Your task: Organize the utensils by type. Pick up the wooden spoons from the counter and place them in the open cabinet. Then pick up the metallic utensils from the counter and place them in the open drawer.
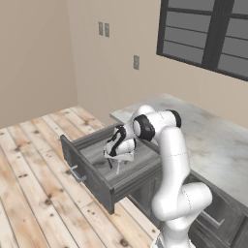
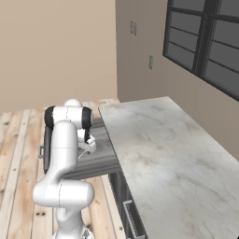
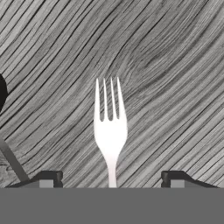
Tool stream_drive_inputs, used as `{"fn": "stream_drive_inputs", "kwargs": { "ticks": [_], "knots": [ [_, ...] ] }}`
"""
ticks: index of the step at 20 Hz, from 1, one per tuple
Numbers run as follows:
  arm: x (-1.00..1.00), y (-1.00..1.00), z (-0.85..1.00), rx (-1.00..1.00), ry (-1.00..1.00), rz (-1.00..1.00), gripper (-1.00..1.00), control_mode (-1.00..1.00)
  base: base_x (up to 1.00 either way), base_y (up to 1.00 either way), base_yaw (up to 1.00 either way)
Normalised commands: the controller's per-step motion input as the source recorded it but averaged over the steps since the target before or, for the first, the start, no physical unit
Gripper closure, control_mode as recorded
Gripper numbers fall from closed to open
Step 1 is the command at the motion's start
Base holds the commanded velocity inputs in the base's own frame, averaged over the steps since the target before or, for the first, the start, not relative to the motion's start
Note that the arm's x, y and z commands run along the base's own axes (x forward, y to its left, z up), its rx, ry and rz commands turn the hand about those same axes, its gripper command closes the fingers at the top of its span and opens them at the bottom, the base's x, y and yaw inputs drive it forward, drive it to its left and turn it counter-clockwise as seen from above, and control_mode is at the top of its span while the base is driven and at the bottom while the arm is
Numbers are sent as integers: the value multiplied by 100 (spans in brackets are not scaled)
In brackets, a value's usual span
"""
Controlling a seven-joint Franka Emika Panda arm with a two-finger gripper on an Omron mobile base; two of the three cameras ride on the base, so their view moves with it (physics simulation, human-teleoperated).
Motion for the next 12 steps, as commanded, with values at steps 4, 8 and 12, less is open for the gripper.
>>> {"fn": "stream_drive_inputs", "kwargs": {
  "ticks": [4,8,12],
  "knots": [
    [-11,0,50,0,-1,0,-100,-100,0,0,0],
    [-18,-4,74,0,0,0,-100,-100,0,0,0],
    [-33,-11,70,0,-1,11,-100,-100,0,0,0]
  ]
}}
